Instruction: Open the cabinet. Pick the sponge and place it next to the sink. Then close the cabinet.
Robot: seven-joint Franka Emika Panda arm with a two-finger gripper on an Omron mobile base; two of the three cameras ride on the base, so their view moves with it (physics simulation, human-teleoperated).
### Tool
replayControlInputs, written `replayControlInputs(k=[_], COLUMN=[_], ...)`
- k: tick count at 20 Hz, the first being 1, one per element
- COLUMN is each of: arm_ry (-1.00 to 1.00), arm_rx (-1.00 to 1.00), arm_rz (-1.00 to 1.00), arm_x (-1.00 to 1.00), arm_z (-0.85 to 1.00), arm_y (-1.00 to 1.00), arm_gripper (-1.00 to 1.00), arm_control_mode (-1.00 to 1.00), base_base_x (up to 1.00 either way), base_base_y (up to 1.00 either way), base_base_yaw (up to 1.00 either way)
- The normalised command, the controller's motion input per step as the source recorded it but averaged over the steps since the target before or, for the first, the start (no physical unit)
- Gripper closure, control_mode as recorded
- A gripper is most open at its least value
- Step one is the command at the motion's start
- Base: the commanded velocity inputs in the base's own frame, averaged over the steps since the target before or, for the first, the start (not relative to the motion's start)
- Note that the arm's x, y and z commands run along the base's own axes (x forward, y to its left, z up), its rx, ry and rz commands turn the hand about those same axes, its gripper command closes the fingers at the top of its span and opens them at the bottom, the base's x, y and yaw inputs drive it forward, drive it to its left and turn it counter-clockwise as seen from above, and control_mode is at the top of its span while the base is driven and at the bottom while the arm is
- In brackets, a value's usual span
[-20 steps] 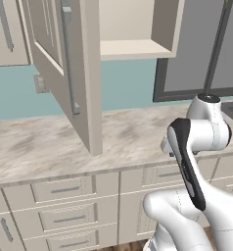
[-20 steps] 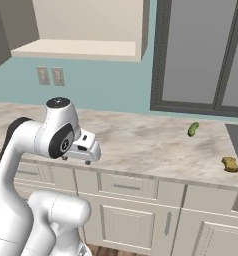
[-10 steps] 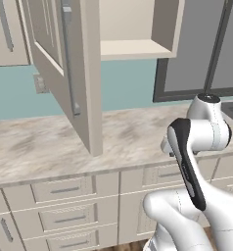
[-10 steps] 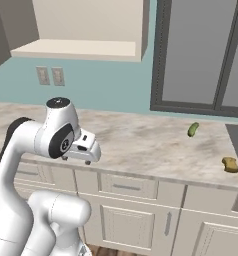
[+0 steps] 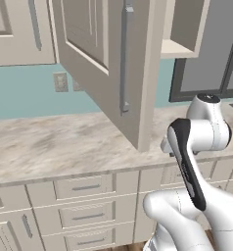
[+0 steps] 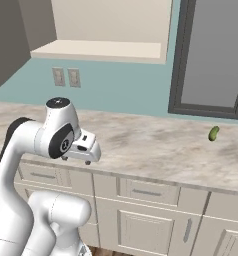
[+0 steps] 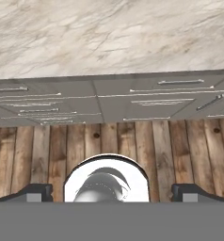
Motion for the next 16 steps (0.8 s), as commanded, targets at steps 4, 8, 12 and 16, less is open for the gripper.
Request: replayControlInputs(k=[4,8,12,16], arm_ry=[0.0,0.0,0.0,0.0], arm_rx=[0.0,0.0,0.0,0.0], arm_rz=[0.0,0.0,0.0,0.0], arm_x=[0.0,0.0,0.0,0.0], arm_z=[0.0,0.0,0.0,0.0], arm_y=[0.0,0.0,0.0,0.0], arm_gripper=[-1.0,-1.0,-1.0,-1.0], arm_control_mode=[1.0,1.0,1.0,1.0], base_base_x=[0.24,0.03,0.0,0.0], base_base_y=[-0.02,-0.06,-0.02,0.0], base_base_yaw=[0.04,0.05,0.0,0.0])
